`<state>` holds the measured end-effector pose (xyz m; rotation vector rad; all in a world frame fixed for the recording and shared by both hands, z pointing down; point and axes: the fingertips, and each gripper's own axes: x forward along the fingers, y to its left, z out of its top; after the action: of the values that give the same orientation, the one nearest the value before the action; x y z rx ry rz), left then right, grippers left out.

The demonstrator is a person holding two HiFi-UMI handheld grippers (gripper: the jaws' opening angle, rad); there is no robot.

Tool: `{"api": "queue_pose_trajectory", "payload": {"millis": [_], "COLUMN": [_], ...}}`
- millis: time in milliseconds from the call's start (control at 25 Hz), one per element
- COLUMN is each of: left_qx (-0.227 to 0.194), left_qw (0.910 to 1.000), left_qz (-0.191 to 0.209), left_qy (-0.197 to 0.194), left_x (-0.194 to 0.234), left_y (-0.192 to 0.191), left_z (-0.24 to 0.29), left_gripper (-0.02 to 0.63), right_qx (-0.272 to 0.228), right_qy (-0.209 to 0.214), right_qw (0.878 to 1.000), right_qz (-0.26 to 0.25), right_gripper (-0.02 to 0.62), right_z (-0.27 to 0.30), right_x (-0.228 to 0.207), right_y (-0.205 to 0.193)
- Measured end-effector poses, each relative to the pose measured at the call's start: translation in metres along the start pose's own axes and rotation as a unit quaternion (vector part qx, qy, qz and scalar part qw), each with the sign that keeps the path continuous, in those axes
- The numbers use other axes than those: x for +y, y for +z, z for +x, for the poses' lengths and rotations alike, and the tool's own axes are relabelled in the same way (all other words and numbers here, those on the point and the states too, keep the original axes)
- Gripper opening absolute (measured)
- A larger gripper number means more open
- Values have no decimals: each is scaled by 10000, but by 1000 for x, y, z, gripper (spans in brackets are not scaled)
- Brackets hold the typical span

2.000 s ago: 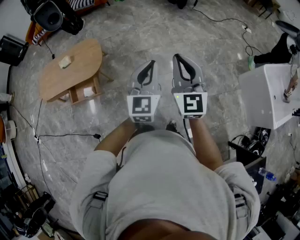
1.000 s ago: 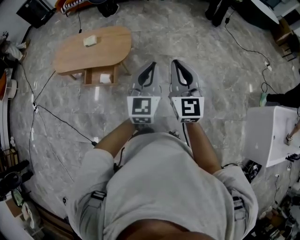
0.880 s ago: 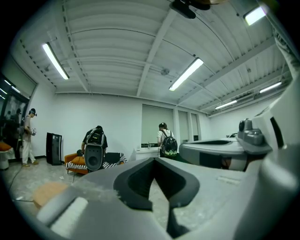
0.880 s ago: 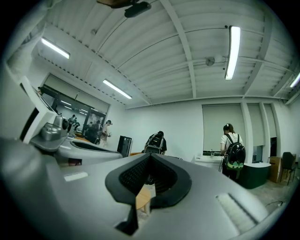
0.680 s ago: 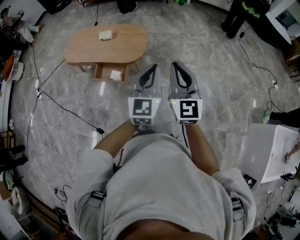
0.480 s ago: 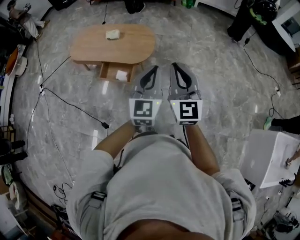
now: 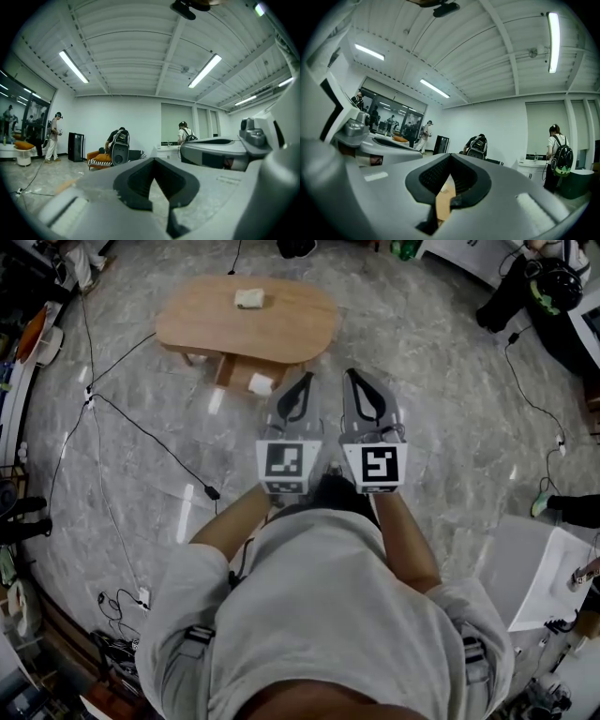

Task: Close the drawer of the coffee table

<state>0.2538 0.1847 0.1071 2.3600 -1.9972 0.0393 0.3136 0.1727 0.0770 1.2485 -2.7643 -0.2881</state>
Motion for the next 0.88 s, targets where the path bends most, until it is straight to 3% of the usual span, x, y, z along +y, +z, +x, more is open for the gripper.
{"api": "queue_pose_trajectory", "payload": {"millis": [440, 640, 880], "left_qx": [288, 390, 506], "left_qw": [9959, 9918, 9872], "left_qz": [-141, -398, -239], "left_qy": [841, 1147, 1497], "left_x": [88, 125, 168], "left_y": [-31, -37, -33], "left_z": [47, 74, 102], "left_gripper": [20, 20, 20], "right_qx": [17, 24, 21], "right_qy": [760, 1145, 1468], "right_qw": [9971, 9934, 9891], "right_qz": [47, -43, 113], "right_gripper": [8, 6, 8], "right_z": [114, 163, 219], "right_x": [1, 3, 3], "right_y": [-28, -28, -34]}}
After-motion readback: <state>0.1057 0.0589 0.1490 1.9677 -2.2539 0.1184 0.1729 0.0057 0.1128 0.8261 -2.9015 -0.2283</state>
